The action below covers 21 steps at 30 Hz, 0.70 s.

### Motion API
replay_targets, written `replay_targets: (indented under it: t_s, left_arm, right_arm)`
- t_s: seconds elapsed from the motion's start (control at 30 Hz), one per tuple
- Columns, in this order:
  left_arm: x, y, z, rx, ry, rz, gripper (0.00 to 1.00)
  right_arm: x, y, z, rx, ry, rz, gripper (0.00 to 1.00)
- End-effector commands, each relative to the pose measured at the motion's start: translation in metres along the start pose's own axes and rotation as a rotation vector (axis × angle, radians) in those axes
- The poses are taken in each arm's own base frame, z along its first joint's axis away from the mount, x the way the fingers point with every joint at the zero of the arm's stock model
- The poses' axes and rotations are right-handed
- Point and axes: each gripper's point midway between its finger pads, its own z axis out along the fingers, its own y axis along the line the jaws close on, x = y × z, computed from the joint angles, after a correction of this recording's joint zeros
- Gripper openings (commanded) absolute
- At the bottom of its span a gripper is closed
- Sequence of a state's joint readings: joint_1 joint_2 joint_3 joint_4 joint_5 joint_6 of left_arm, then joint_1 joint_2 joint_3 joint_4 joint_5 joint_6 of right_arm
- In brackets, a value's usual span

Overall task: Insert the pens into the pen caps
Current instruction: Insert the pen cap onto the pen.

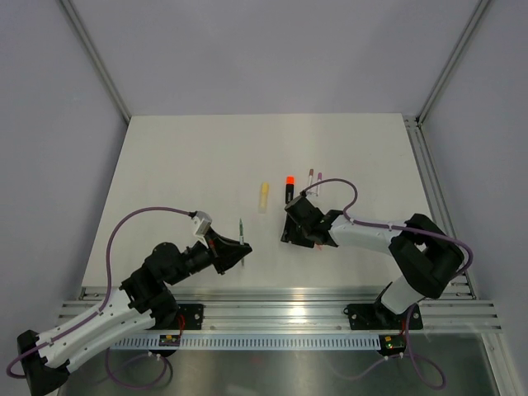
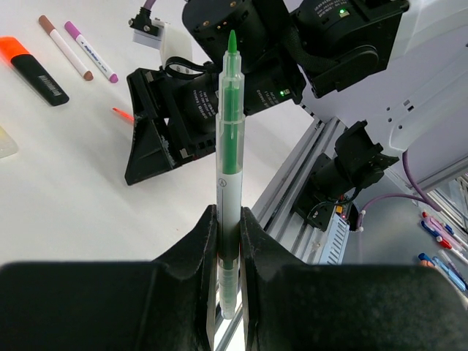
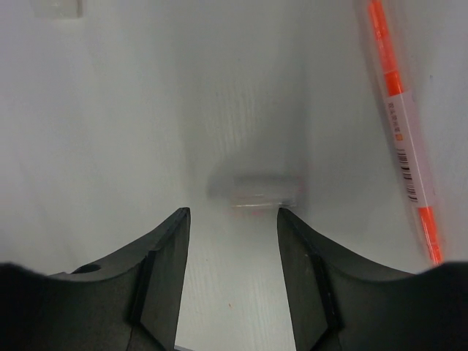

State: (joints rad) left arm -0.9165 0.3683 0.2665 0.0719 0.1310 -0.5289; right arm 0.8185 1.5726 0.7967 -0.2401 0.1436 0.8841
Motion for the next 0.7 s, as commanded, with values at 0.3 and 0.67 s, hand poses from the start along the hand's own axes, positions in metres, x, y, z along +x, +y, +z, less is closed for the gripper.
replay_targets:
  t_s: [0.3, 0.67]
  left_arm:
    - [-0.009, -0.006, 0.003, 0.032, -0.040, 0.020, 0.00]
    - [-0.008, -0.006, 0.004, 0.031, -0.036, 0.020, 0.00]
  right_arm:
    - [-0.021, -0.012, 0.011, 0.143, -0.069, -0.071, 0.54]
    - [-0.039, -0.006, 0.021, 0.180, -0.106, -0.104, 0.55]
